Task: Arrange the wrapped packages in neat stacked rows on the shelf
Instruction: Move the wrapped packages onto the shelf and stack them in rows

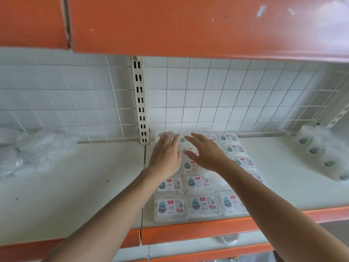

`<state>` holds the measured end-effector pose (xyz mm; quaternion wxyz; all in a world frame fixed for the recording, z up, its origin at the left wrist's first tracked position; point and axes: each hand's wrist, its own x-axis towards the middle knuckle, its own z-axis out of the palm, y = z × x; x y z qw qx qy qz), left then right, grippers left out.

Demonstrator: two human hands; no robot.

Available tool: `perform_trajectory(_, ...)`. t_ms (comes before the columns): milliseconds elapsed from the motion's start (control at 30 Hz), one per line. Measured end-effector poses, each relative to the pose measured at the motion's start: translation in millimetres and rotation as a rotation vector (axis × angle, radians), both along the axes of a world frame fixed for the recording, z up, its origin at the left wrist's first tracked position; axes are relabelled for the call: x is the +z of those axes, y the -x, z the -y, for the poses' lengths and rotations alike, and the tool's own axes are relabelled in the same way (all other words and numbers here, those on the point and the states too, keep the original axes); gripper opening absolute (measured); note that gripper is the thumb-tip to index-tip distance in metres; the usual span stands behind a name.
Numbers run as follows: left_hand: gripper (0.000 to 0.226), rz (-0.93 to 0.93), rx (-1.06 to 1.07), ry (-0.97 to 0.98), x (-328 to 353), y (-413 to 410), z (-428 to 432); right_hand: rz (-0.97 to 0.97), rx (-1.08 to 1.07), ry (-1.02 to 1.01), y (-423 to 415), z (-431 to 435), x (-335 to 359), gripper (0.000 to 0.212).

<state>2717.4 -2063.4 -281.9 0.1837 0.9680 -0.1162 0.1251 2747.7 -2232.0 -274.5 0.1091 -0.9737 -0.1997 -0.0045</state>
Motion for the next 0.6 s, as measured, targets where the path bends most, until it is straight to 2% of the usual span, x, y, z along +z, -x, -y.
perform_trajectory(233,0.06,-0.115,-0.096,-0.148,-7,21,33,-0.032,-0.026,-0.012,39,60,1,0.066)
perform_trajectory(400,0.061,-0.082,-0.209,-0.204,-9,29,45,-0.058,-0.006,-0.031,58,88,-5,0.074)
perform_trajectory(600,0.07,-0.031,-0.305,-0.226,-9,34,54,0.034,0.082,-0.038,62,93,-9,0.067)
